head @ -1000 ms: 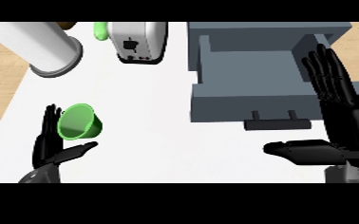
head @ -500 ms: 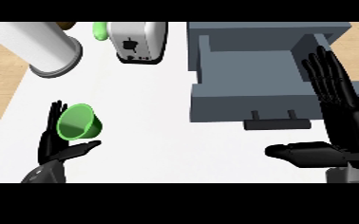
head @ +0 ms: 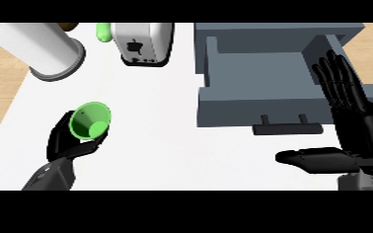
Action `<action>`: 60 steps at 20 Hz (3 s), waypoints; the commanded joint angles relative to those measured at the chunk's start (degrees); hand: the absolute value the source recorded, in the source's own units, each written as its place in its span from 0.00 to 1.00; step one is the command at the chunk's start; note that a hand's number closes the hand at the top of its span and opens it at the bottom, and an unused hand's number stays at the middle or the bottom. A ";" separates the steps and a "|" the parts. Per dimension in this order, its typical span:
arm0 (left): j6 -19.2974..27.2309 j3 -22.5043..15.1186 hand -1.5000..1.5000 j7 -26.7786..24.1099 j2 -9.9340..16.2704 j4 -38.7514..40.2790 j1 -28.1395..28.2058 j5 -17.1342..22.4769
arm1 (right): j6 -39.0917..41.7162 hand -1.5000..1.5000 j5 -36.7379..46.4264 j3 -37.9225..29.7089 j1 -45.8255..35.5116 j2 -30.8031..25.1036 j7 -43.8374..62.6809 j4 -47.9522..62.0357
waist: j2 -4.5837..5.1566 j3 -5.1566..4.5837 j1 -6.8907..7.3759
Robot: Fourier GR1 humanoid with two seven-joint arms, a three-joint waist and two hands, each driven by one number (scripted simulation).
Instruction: Pick up the cup, place it into the drawer and close the drawer
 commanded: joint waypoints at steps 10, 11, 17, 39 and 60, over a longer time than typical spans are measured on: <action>-3.57 -0.14 1.00 -11.24 -5.24 -3.14 0.28 0.98 | -0.76 0.00 0.84 0.24 -3.19 -0.25 1.97 -0.04 | 0.09 -0.03 0.05; -3.52 0.15 1.00 -9.53 -3.49 -3.66 -0.56 1.38 | 1.21 0.00 -0.64 -1.72 1.37 -1.44 -1.49 -0.92 | -0.14 0.08 -0.01; -5.71 -1.69 1.00 -10.67 -5.15 -8.33 -0.50 1.19 | 0.10 0.00 -0.47 -2.30 -2.30 -1.89 1.54 -0.13 | -0.35 0.13 0.83; 16.59 -14.99 1.00 26.91 -15.15 -44.27 -18.49 -0.04 | 0.69 0.00 -3.68 -3.99 0.84 -1.80 4.72 -5.79 | -0.71 0.25 1.03; 38.79 -31.04 1.00 34.66 -15.32 -20.04 -45.15 13.51 | 2.98 0.00 -2.50 -3.44 2.22 -2.05 0.61 -3.06 | -0.11 0.26 -1.56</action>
